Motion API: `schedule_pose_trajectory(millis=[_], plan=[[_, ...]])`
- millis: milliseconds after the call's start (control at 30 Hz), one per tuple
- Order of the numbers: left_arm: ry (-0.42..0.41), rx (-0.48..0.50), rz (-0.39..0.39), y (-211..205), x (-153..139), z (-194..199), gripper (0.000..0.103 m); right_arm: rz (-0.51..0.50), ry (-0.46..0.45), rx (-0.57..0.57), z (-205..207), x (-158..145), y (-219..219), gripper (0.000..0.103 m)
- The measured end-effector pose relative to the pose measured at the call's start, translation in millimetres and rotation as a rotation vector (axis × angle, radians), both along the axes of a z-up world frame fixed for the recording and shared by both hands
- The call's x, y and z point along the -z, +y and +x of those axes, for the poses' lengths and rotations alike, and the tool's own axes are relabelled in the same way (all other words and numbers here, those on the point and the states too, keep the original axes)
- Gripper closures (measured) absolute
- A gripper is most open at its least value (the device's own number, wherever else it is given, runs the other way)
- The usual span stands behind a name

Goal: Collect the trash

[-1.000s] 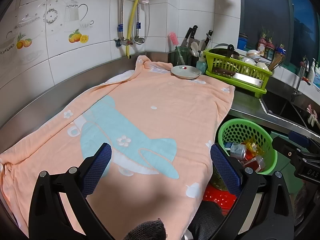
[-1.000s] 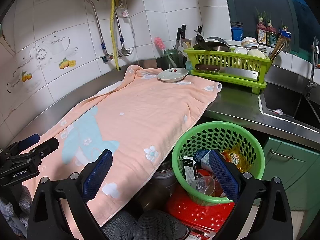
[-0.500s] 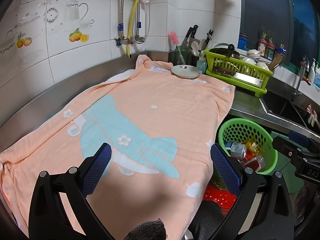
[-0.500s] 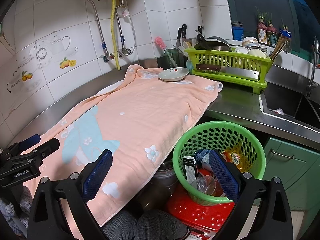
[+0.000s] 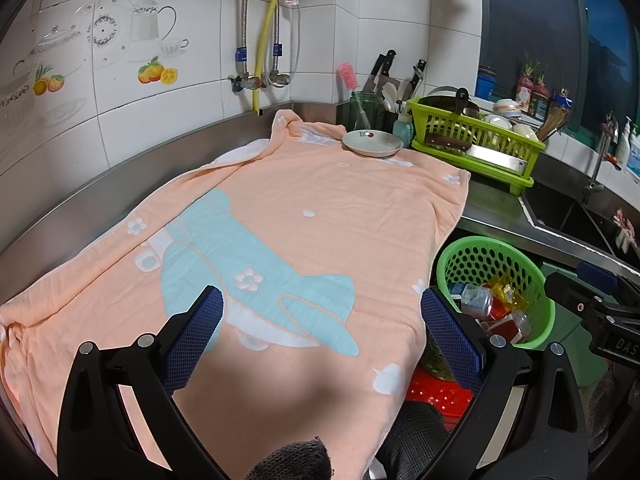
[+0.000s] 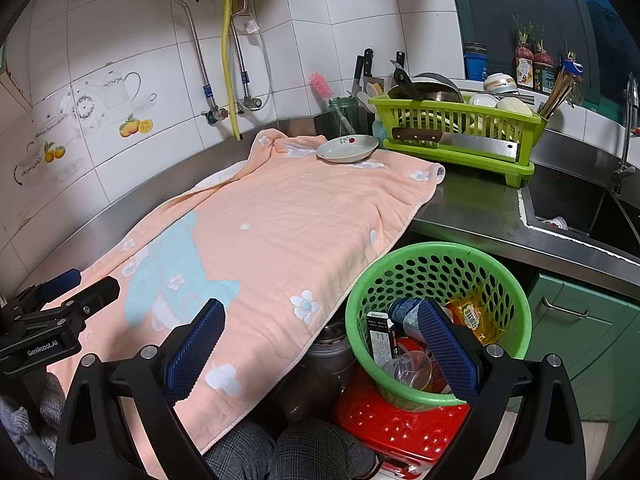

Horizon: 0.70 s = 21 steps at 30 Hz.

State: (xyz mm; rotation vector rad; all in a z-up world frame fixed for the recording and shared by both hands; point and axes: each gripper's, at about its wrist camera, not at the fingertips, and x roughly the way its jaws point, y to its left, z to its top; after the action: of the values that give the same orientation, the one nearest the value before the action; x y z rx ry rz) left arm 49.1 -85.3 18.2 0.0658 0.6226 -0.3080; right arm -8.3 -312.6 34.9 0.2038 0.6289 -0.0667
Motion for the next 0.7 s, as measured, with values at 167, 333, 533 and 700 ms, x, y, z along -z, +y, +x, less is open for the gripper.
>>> schedule_pose_trajectory(millis=[167,333,533,700], plan=[[0.000,0.002,0.001,-0.7,-0.4,-0.2,0.005,0.001,0.000,0.000,0.3,0.1,0.1,0.009],[0.000,0.000,0.000,-0.7,-0.4,-0.1,0.005,-0.001,-0.001,0.000,0.3,0.2,0.3,0.009],[0.001,0.003,-0.001,-0.9,-0.3,-0.6,0.005,-0.001,-0.001,0.001,0.3,0.2,0.9,0.009],[0.004,0.002,-0.001,-1.8,0.7,-0.6,0.005,0.002,-0.001,-0.001,0.6,-0.1,2.1,0.009]])
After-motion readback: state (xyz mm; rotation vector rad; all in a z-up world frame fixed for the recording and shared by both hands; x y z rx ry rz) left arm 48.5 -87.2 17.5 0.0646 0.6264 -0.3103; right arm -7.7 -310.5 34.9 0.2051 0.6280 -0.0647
